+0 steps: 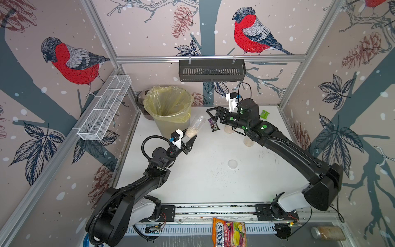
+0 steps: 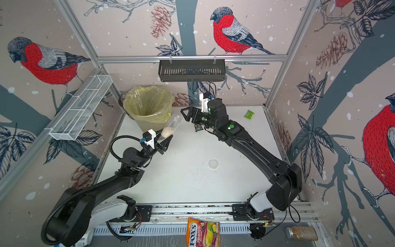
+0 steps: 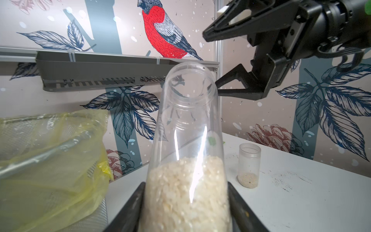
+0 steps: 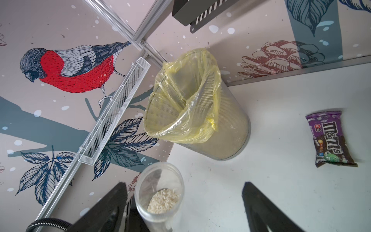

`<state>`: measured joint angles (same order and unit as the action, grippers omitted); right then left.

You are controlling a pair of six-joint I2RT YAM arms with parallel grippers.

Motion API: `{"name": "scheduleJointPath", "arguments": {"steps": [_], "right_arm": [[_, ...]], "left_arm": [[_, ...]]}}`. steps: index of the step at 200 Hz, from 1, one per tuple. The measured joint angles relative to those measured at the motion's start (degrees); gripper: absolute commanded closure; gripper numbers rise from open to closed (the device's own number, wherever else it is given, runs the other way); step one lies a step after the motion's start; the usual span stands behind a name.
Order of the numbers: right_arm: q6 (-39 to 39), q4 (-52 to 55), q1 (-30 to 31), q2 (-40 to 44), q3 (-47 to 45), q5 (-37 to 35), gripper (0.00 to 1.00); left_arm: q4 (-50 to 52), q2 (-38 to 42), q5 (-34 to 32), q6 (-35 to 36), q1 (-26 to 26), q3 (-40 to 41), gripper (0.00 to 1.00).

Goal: Empty moldy rice from jars
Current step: Pour the moldy rice from the jar into the trash bin.

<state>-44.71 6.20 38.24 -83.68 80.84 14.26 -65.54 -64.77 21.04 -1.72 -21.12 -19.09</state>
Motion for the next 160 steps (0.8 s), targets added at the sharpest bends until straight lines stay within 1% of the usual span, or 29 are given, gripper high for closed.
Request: {"name": "scheduleJointPath", "arguments": {"steps": [24, 36, 69, 97, 113, 133, 160], "right_arm": [[0.1, -0.2, -0.8, 1.4, -2.1, -0.7, 0.09], [0.2, -0.2, -1.0, 1.9, -3.3, -0.8, 0.09], [1.2, -0.2, -1.0, 2.7, -5.9, -0.8, 0.09], [1.9, 0.0, -1.3, 3.1, -7.4, -0.5, 0.09], [2.9, -0.1, -1.8, 3.8, -8.4, -0.2, 0.09], [3.3, -0.3, -2.5, 4.9, -10.3, 0.2, 0.09], [4.1, -0.7, -3.6, 6.2, -13.6, 1.1, 0.10]], "left_arm": [[2.4, 1.7, 0.0, -1.0, 2.3, -1.2, 1.00], [5.7, 2.8, 0.0, -1.0, 3.0, -3.4, 1.00], [16.9, 4.4, -2.3, 0.3, 4.2, -12.1, 1.00], [27.4, 4.4, -6.1, 1.8, 6.2, -19.1, 1.00], [32.5, 4.3, -7.2, 2.5, 7.7, -22.4, 1.00], [39.3, 3.4, -7.9, 3.6, 10.3, -27.3, 1.00], [49.1, 0.2, -9.3, 6.1, 13.0, -36.6, 1.00]]}}
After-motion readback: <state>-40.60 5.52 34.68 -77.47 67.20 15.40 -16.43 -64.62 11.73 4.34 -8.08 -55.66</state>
